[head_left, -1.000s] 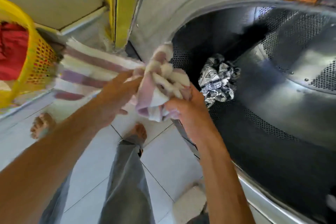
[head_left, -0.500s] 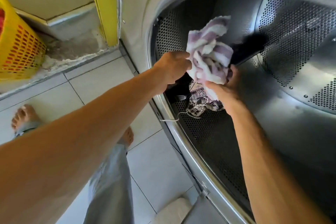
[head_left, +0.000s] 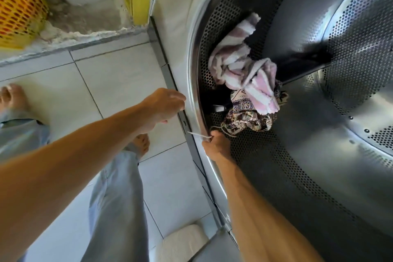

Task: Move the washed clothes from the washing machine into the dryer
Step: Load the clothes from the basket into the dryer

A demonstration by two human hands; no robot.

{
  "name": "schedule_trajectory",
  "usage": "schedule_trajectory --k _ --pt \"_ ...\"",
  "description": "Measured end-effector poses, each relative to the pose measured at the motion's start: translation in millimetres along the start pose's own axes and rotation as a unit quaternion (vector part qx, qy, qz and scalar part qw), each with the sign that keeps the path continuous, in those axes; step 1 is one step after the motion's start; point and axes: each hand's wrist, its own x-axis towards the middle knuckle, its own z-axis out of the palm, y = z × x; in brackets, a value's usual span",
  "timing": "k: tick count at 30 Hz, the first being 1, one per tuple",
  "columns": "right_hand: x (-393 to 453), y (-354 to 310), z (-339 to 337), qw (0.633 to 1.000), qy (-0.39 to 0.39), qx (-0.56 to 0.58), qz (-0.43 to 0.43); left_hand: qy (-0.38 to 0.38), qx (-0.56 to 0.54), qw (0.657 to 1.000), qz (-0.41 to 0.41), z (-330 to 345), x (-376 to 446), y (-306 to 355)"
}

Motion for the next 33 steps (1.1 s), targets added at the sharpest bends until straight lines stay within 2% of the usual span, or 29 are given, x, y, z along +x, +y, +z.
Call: schedule_trajectory --k 4,7,10,12,13,17,19,24,26,33 --pt "6 9 -4 0.997 0.051 -0.054 -0.01 0.0 -0.003 1.0 0.0 -2 3 -4" --pt "9 16 -17 0.991 0.107 0.064 0.053 -0.003 0.001 1.0 0.006 -3 4 -6" --pt "9 32 -27 0.947 0.153 0.216 0.181 -0.015 0.011 1.0 0.005 -8 0 -8" --pt "4 36 -30 0.935 0.156 0.239 0.209 -0.015 0.016 1.0 0.005 -12 -3 -9" --pt "-1 30 -30 0.939 0.156 0.235 0.197 -0.014 0.015 1.0 0.005 -15 -4 -9" --pt "-40 -42 -29 0.963 0.155 0.217 0.045 0.003 0.015 1.0 0.015 -36 -12 -8" --pt "-58 -92 -23 0.963 0.152 0.218 -0.041 0.022 0.006 1.0 0.02 -56 -17 -5" --pt "-106 -230 -13 0.932 0.124 0.239 -0.243 0.105 -0.026 0.994 0.035 -151 -28 -5" --pt "-117 -274 -16 0.915 0.123 0.231 -0.307 0.112 -0.019 0.993 0.042 -187 -30 -10" --pt "-141 -401 9 0.88 0.076 0.173 -0.435 0.214 -0.123 0.968 0.048 -319 -58 -37"
